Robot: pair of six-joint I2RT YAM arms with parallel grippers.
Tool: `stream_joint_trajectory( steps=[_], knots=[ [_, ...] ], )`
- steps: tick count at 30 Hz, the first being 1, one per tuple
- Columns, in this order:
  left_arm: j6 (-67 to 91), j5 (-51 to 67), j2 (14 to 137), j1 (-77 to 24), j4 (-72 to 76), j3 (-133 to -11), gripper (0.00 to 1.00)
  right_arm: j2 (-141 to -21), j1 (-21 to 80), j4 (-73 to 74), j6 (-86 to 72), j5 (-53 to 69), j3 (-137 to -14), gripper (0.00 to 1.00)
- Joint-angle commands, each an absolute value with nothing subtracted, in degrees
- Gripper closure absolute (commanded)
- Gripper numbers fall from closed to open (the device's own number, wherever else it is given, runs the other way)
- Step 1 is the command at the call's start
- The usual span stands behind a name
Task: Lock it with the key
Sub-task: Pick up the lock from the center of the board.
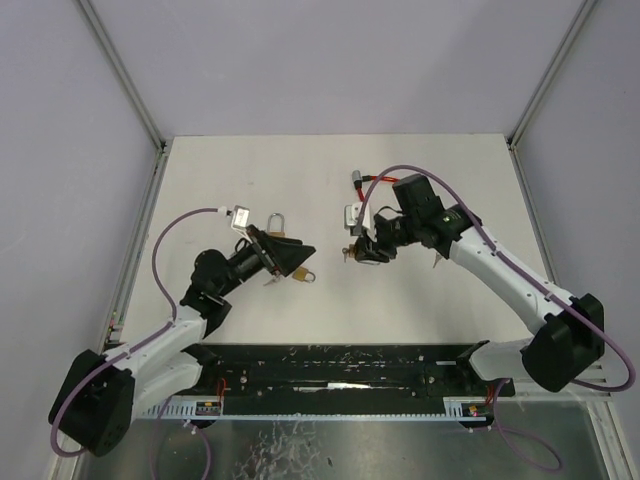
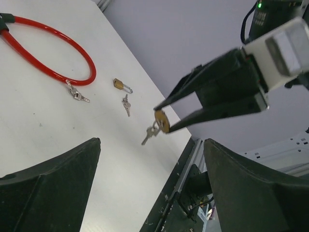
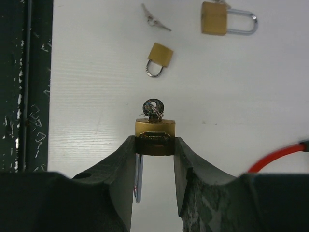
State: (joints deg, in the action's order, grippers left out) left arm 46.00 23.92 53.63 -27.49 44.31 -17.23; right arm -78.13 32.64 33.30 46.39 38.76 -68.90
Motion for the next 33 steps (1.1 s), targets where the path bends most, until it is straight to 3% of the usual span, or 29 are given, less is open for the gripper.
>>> stream_joint_trajectory(
  steps=[1,7,14,22,33],
  knots=[
    [48.8,25.2,59.5,-28.3,49.5,-20.4,0.16,-74.9,32.9,26.7,45.8,42.8,-62.0,0.91],
    [55.7,26.3,70.3,-31.7,48.1,-25.0,0.28,-74.4,33.5,23.8,46.8,40.6,-57.4,0.91],
    [54.3,23.2,77.4,-37.2,43.2,-29.9,0.28,-73.0,34.0,22.1,46.8,38.6,-56.1,0.91],
    [54.4,26.0,83.9,-39.6,43.5,-33.9,0.37,-72.7,34.8,21.0,46.7,38.0,-55.3,0.91],
    [53.7,27.3,86.1,-39.7,41.6,-34.9,0.59,-72.9,35.1,20.4,46.5,36.9,-55.1,0.91]
  ],
)
